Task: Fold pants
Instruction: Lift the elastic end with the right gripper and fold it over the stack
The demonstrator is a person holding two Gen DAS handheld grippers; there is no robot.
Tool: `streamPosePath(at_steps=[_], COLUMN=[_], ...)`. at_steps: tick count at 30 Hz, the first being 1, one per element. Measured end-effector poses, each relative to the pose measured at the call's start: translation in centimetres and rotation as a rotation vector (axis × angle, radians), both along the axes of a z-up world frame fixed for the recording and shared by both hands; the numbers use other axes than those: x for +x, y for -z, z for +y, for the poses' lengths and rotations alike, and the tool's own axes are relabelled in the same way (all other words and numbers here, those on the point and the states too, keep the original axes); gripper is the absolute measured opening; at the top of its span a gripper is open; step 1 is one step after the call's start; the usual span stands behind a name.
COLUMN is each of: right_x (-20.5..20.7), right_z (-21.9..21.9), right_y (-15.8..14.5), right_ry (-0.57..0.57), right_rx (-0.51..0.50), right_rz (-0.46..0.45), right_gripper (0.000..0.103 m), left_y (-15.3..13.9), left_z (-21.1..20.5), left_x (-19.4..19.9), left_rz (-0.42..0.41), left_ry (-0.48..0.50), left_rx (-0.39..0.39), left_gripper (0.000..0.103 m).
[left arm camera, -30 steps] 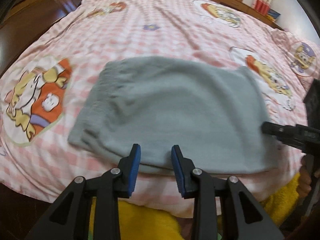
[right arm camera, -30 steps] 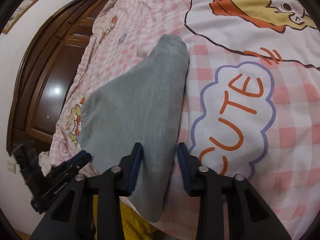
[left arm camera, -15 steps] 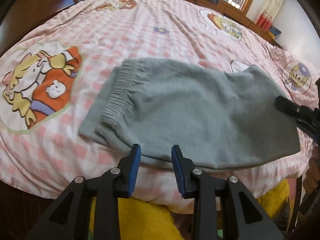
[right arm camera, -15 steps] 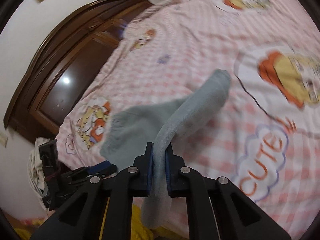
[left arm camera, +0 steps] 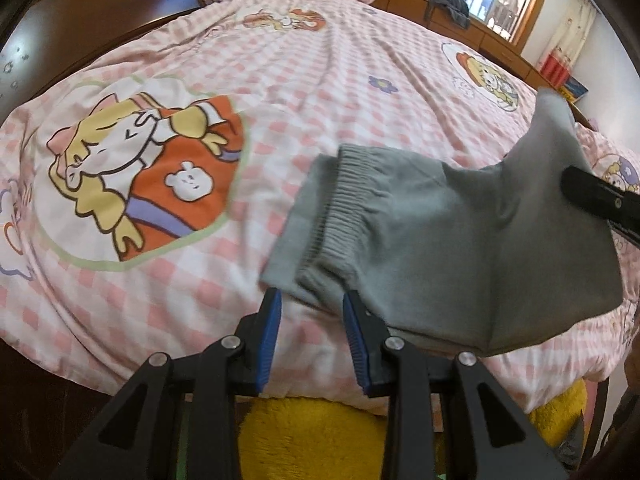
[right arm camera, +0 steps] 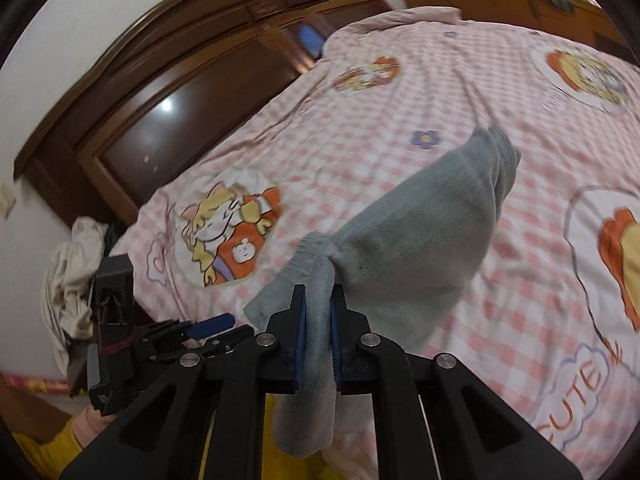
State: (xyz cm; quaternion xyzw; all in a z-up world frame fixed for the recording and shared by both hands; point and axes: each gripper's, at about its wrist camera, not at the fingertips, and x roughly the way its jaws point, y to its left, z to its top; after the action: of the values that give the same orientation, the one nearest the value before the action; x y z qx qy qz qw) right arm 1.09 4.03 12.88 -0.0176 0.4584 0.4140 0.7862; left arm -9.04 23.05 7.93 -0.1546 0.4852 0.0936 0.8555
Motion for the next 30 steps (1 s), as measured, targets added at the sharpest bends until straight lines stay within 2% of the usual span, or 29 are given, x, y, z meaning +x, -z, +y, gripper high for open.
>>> streamPosePath(at_steps=[7,11,14,16,19,22,25,28,30], right_x=[-0.5,-0.3,0.6,1.3,1.9,1.7,0.7,-0.3,-0.7], right_z=[6.6,9.8,11.4,11.8,11.0,9.2,6.8,4.9,4.1], right_y=[1.8,3.8,5.8,7.3,8.2,6.7,4.3,3.5,4.0], right_ry=[-0.133,-0.164,-0.157,-0.136,-0.093,-0.102,-0.098,-0.060,-0.024], right_rx=[-0.041,-0.075,-0.099,-0.099,-0.012,0.138,0.221,0.135,0.058], right_rz=[0.020,0.050,0.108,0.183,0.295,0.352,0.284,0.171,0.146], right_gripper=[0.011,0.011,0.012,0.018,0.023,0.023,0.024,0.024,0.024], left_y=[0.4,0.8,1.0,1.2,1.0,0.5,-0.6,-2.1,-3.4], left_z=[1.6,2.3,2.7,2.9,3.2,3.5,3.8,3.7,3.3], left_x=[-0.3,-0.5,-0.6,-0.6,-0.9,-1.2,-1.7,-1.9,-1.8], left_rz=[-0.001,0.003,0.007,0.010,0.005,-0.004,-0.028,-0.061,-0.091], left_ry=[-0.018,-0.023,-0.026,-0.028,-0.031,-0.043,-0.062,-0.065,-0.051], left_rx=[-0.002,-0.004,-0.008,-0.012,-0.011,-0.007,-0.013,-0.012,-0.014], left_gripper=[0.033,0.033,0.033,0.033,0.033,0.033,0.033,0.033,0.033])
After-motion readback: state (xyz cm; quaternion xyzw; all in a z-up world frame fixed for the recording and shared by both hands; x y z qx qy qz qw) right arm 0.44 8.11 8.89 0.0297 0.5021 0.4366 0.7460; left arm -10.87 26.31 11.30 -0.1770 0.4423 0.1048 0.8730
